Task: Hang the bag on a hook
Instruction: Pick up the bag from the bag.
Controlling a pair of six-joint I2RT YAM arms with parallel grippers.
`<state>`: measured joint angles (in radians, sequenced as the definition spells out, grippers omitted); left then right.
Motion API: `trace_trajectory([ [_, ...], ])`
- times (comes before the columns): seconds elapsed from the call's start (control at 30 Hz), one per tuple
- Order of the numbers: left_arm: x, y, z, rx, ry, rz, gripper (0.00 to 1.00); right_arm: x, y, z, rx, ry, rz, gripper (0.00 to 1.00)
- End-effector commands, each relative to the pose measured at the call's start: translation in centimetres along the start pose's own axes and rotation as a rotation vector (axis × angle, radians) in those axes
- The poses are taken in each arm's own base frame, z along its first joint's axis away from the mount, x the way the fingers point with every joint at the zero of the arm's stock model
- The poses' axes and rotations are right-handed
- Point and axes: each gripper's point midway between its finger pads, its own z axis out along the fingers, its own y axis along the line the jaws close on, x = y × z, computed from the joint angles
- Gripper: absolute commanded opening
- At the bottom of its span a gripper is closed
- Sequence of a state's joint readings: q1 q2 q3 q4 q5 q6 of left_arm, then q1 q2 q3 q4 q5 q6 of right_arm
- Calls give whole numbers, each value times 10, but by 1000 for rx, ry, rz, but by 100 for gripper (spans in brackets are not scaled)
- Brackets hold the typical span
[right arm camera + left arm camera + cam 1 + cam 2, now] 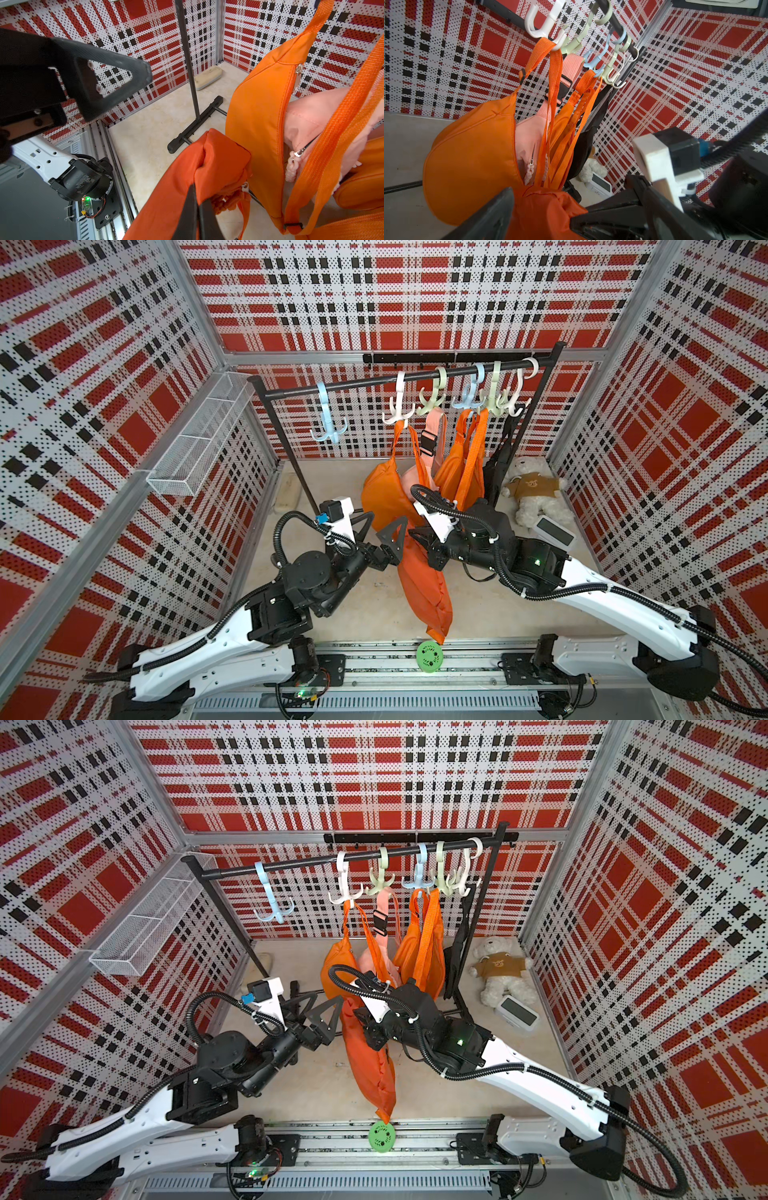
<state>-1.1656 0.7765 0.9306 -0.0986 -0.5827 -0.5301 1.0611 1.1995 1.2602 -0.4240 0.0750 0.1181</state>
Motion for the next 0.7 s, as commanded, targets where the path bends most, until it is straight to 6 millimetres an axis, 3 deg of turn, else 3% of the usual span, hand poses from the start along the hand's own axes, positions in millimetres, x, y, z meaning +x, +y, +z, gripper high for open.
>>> trace_trajectory([
  [0.0, 6, 1, 1, 5, 29, -75, 99, -35, 1, -10, 36, -150, -30, 0],
  [0.23, 20, 8, 5, -48, 139, -124, 99, -47, 11, -15, 113, -192, -156, 0],
  [0.5, 31, 25, 12, -110, 189, -147, 100, -47, 38, -12, 153, -185, -284, 0],
  [0.6, 39, 29, 16, -122, 218, -141, 95, -46, 42, -11, 146, -185, -293, 0],
  [0.67, 42, 30, 17, -121, 228, -137, 86, -45, 45, -9, 139, -182, -298, 0],
])
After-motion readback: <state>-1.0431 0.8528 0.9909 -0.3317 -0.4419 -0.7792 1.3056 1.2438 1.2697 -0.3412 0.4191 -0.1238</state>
